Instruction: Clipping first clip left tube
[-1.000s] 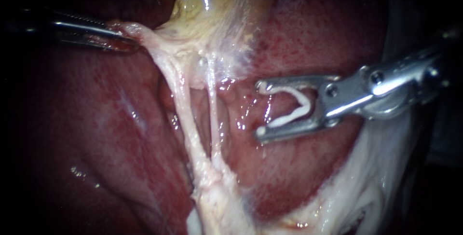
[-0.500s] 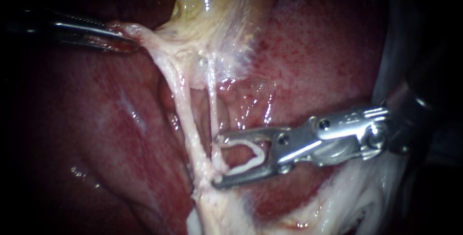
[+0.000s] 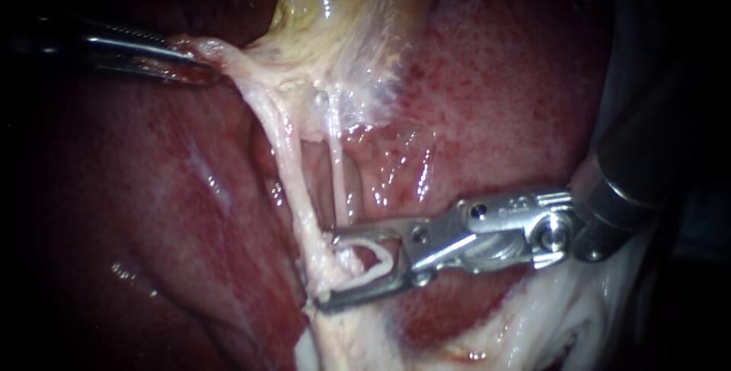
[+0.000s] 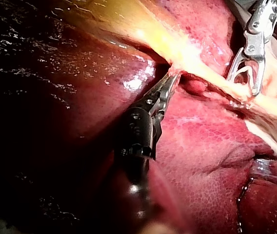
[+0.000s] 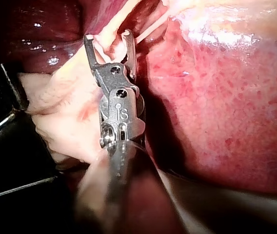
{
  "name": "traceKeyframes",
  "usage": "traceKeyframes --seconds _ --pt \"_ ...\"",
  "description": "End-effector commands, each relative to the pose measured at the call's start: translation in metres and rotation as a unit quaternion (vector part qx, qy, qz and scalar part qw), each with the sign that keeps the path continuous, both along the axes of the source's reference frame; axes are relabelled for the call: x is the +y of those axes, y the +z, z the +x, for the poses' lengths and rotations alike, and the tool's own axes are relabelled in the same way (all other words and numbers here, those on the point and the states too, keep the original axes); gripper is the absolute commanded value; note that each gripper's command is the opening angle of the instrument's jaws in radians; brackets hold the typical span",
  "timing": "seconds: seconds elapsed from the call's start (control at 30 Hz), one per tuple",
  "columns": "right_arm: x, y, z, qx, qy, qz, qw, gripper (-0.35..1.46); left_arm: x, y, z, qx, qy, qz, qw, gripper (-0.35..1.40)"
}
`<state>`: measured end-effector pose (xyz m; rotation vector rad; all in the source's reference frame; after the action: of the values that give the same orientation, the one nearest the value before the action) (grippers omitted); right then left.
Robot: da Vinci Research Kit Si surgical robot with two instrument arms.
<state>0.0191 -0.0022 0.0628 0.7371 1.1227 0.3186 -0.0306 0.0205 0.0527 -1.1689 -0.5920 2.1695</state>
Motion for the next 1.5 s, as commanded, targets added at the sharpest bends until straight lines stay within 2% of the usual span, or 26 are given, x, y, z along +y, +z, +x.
traceKeyframes --seconds 0.03,0.27,0.47,0.8,1.0,1.27,1.5 --pt "0.0001 0.0002 -0.0001 -0.001 0.001 0.003 1.0 0.49 0.0 0.0 0.0 0.0 0.0 0.0 1.0 -0.35" --pt "0.0003 0.0012 0.0005 0.002 0.003 0.002 1.0 0.49 0.0 0.0 0.0 0.0 0.0 0.0 1.0 -0.35" --pt "0.0001 0.0008 0.0021 0.024 0.023 0.022 0.9992 0.49 0.0 0.0 0.0 0.0 0.0 0.0 1.0 -0.35" --pt "-0.0002 0.0002 0.0048 0.047 0.018 0.031 0.9983 0.49 -0.0001 0.0001 -0.0001 0.0 0.0 0.0 1.0 -0.35" --pt "-0.0012 -0.0012 0.0054 0.066 0.006 0.038 0.9971 0.49 -0.0001 0.0001 -0.0001 0.0 0.0 0.0 1.0 -0.35" --pt "-0.0028 -0.0046 0.0062 0.091 0.006 0.045 0.9948 0.49 -0.0001 0.0001 -0.0001 0.0 0.0 0.0 1.0 -0.35" --pt "-0.0027 -0.0053 0.0062 0.092 0.005 0.046 0.9947 0.44 -0.0001 0.0002 -0.0001 0.0 0.0 -0.001 1.0 -0.35"
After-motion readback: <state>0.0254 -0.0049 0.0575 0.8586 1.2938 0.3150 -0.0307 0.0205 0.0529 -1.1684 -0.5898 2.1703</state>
